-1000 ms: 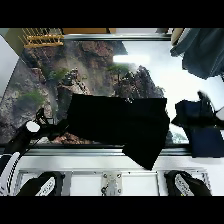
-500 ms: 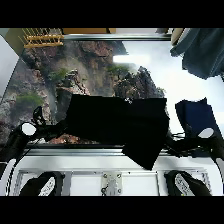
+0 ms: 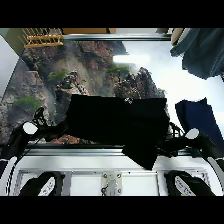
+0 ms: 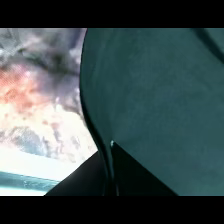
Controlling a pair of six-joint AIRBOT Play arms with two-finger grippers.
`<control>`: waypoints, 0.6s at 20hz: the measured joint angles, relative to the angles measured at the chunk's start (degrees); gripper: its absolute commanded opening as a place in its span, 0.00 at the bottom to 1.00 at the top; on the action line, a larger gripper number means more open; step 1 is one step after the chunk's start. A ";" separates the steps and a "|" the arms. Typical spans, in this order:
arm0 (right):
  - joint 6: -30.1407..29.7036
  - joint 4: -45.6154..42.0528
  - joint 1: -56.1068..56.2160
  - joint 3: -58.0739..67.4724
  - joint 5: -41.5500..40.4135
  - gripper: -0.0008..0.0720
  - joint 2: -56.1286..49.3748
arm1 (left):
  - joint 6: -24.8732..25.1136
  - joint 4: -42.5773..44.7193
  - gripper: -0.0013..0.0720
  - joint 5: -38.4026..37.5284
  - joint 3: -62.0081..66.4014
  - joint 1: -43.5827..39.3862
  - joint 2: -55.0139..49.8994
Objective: Fold the clothes and pants, and hang the long-sleeved shirts on hangers.
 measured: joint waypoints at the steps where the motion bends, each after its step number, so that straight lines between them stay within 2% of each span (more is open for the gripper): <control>1: 0.02 0.44 0.33 0.00 -0.48 0.31 -0.04 | -0.02 0.00 0.03 0.02 0.00 0.00 0.57; 3: 0.00 0.87 0.72 0.00 -0.94 0.03 -0.07 | 0.00 0.04 0.03 0.02 0.00 -0.02 1.86; 7: -0.94 0.28 0.98 1.92 1.18 0.03 0.83 | 0.00 0.76 0.03 -0.76 0.00 -0.02 4.61; 12: -1.53 -8.57 1.01 8.48 11.15 0.02 5.44 | 0.00 6.38 0.03 -9.88 0.00 -0.02 11.67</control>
